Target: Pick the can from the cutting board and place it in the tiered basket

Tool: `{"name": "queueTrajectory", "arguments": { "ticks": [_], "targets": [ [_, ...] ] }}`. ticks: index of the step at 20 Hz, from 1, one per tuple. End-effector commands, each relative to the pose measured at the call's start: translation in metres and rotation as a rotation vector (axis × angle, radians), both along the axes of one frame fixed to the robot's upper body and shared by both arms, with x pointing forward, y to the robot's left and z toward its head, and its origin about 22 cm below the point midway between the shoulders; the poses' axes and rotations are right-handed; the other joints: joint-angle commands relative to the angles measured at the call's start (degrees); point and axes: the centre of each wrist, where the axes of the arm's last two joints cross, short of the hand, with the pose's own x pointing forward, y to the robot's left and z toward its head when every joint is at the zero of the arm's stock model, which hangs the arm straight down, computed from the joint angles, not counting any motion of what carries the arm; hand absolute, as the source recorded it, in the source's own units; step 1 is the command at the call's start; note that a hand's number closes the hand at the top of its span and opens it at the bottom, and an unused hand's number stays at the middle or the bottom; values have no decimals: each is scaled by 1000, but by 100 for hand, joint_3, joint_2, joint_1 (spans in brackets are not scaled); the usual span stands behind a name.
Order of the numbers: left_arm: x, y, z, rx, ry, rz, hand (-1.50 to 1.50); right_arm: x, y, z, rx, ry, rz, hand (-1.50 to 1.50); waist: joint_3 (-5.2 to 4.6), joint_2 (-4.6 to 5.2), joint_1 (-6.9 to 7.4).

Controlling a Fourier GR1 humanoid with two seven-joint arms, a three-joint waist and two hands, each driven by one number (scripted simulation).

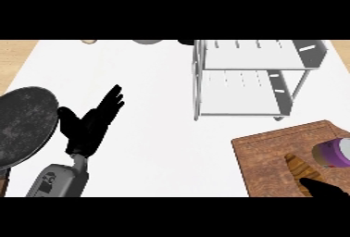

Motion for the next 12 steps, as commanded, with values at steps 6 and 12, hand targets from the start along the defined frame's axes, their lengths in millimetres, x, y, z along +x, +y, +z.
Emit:
{"name": "queueTrajectory", "arguments": {
  "ticks": [6,12],
  "targets": [
    [13,0,-15,2,22,46,0,37,26,-21,50,138,-33,-150,12,-31,-186],
    [-2,3,2,-2,-1,37,0,36,7,-26,-3,111,-100,-150,15,-46,-174]
  ]
}}
